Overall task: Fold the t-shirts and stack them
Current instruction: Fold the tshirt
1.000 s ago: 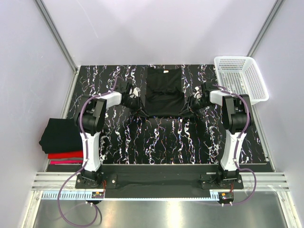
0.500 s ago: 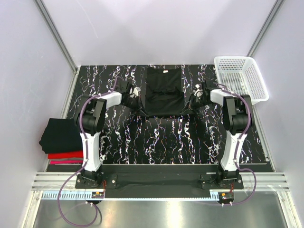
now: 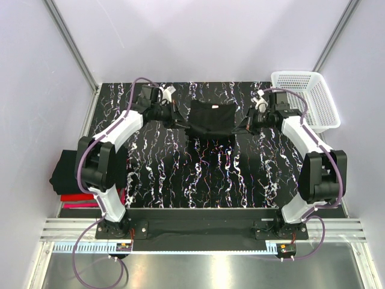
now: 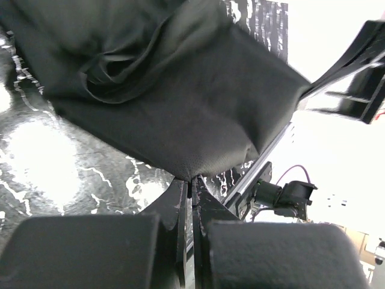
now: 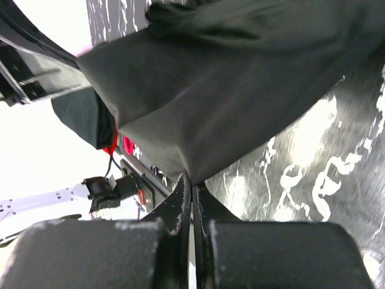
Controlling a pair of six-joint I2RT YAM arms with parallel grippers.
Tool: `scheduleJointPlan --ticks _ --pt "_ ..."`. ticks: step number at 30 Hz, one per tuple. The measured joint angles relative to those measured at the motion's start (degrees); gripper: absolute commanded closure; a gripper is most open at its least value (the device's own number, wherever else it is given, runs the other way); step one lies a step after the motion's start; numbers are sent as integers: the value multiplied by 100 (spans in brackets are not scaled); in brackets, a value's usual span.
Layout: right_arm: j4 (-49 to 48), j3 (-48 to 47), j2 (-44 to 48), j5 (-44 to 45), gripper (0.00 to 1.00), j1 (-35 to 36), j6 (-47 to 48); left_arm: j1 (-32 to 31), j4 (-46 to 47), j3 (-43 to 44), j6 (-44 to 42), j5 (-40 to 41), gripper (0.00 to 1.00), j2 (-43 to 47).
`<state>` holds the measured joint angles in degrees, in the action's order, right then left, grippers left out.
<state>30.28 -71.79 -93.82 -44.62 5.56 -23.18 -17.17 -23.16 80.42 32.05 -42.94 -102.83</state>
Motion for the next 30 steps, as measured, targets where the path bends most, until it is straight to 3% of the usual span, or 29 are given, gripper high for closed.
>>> scheduleJointPlan --ticks 8,17,20,25,26,27,28,29,30 --pt "170 605 146 2 100 0 -22 -118 -13 -358 -2 13 100 109" --pt "79 505 -164 9 100 0 -20 -116 -109 -348 -11 68 100 -216" --pt "98 111 -553 22 100 -28 -4 -83 -275 232 -74 96 100 -675" --pt "-48 -1388 -1547 83 100 -149 94 57 -398 2269 -428 214 100 -1834" --pt "-92 -1849 -1860 120 97 -184 138 83 -363 2798 -535 291 97 -2131" --pt "-173 -2282 -2144 153 86 -216 181 105 -361 3316 -640 376 84 -2415" --pt "-282 -2730 -2452 188 72 -236 221 114 -308 3746 -778 476 51 -2682" --pt "-358 -3126 -2758 229 63 -249 238 129 -289 4098 -905 579 43 -2889" --pt "-463 -3462 -3025 302 45 -264 262 140 -243 4393 -1010 702 37 -3095"
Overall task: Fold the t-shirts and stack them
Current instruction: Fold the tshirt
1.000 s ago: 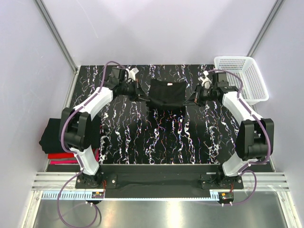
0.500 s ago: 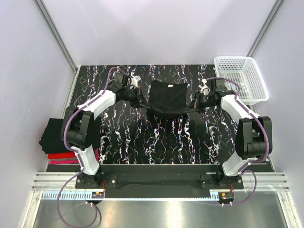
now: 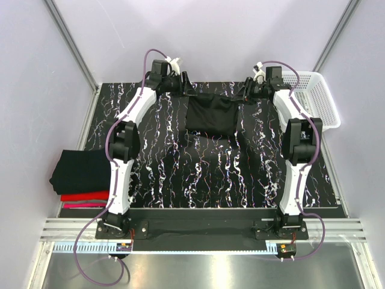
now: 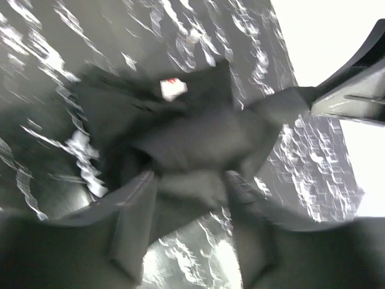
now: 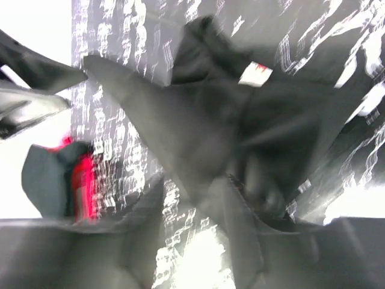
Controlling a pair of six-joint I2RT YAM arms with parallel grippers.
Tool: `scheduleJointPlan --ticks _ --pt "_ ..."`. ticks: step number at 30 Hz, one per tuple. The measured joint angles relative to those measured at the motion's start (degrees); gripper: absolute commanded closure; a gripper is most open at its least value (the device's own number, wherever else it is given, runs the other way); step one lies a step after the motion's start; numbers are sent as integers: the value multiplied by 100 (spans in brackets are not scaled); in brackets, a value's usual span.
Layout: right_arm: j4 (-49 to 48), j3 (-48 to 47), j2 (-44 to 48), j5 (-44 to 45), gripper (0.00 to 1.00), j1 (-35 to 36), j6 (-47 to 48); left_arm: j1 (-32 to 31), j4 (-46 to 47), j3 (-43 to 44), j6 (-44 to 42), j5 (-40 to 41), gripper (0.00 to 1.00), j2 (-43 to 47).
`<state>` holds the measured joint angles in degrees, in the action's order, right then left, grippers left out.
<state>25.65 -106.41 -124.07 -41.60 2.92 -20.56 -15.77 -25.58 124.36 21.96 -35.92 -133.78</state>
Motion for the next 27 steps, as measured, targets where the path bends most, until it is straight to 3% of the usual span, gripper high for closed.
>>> scheduleJointPlan --ticks 1,4,11,16,27 --pt "-92 -240 -219 66 41 -11 0 11 39 184 -101 122 32 -153" --pt "-205 -542 -649 223 38 -13 87 26 20 245 -289 376 27 -378" --pt "-313 -4 -669 149 38 9 83 103 -212 -417 -472 459 27 -402" --pt "-278 487 -673 2 38 26 55 291 -332 -339 -579 343 25 -487" --pt "-354 348 -966 -120 37 151 -72 463 146 120 -87 -225 23 -1346"
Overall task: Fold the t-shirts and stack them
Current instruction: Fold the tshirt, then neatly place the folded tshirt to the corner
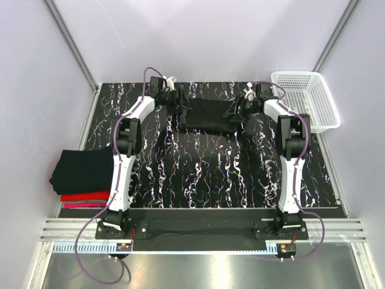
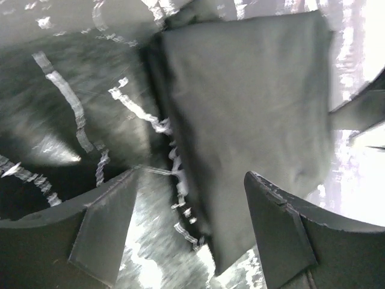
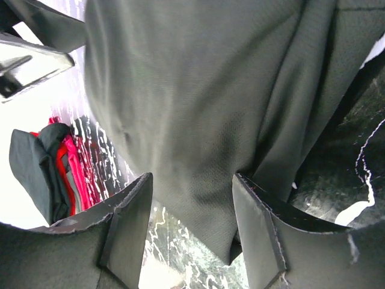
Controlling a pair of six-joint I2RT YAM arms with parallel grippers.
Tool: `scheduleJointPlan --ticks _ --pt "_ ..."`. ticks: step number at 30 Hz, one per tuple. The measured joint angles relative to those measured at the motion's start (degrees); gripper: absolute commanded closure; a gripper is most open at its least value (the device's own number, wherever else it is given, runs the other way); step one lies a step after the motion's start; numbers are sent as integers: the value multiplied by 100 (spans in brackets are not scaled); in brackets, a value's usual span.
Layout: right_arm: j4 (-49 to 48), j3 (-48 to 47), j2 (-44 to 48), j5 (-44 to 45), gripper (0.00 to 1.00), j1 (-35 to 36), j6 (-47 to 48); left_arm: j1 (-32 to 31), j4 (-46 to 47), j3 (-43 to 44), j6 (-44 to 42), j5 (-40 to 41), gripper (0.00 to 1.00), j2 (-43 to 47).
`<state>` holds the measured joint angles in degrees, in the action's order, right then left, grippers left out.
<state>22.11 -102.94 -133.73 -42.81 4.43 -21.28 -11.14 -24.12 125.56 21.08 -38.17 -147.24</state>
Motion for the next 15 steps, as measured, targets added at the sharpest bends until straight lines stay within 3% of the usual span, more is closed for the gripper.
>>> scheduleJointPlan --ticks 10,13,14,15 --pt "11 0 -114 11 36 9 -17 -260 997 -46 901 -1021 28 -350" --pt "13 0 -116 15 36 9 -15 -402 1191 -229 1106 -1217 52 -350" --pt "11 0 -116 17 36 9 -15 -439 1209 -293 1158 -1261 75 -350" --pt "11 0 -116 20 36 9 -15 -463 1204 -372 1215 -1292 83 -350"
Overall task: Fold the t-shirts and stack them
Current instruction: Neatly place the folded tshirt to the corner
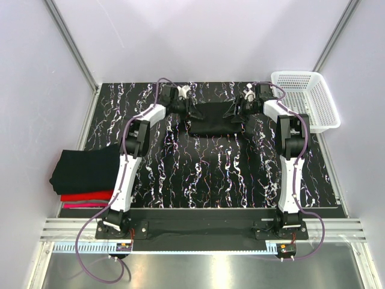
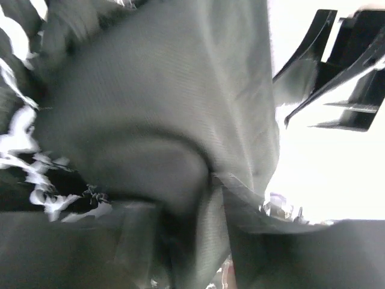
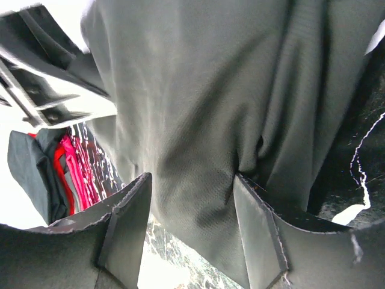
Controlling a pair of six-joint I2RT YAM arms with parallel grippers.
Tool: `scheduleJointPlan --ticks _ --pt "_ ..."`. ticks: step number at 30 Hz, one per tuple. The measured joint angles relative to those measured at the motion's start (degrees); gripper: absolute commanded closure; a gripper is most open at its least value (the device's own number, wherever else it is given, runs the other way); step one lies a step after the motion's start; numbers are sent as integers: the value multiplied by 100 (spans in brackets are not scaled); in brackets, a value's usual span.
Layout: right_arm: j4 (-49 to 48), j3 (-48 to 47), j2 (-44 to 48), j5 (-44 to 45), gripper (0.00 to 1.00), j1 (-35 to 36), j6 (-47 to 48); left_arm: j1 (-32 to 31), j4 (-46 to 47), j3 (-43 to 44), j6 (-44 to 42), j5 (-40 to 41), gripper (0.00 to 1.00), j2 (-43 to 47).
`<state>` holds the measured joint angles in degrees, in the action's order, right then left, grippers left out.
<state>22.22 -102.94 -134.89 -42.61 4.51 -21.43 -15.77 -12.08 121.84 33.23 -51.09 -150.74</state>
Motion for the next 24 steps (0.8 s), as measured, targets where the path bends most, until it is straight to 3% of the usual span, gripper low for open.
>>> scheduleJointPlan --ticks 3,6,7,9,10,17,24 --pt "2 0 2 -2 35 0 24 -63 -9 -256 -20 -146 99 4" --pt "26 90 103 9 29 0 157 -66 -138 -695 -164 -271 100 295" --pt "72 142 192 20 25 -2 216 -52 -254 -942 -243 -271 100 483" --pt "166 291 455 138 5 -33 354 7 -568 -1432 -396 -284 100 885" --pt "229 376 651 190 2 -46 452 42 -684 -1657 -481 -286 100 1095" --pt "487 629 2124 470 0 -391 1104 595 -2347 -3145 -1591 -249 100 3119" --pt "597 1137 2710 557 0 -647 1384 695 -4006 -3978 -2865 337 100 4579"
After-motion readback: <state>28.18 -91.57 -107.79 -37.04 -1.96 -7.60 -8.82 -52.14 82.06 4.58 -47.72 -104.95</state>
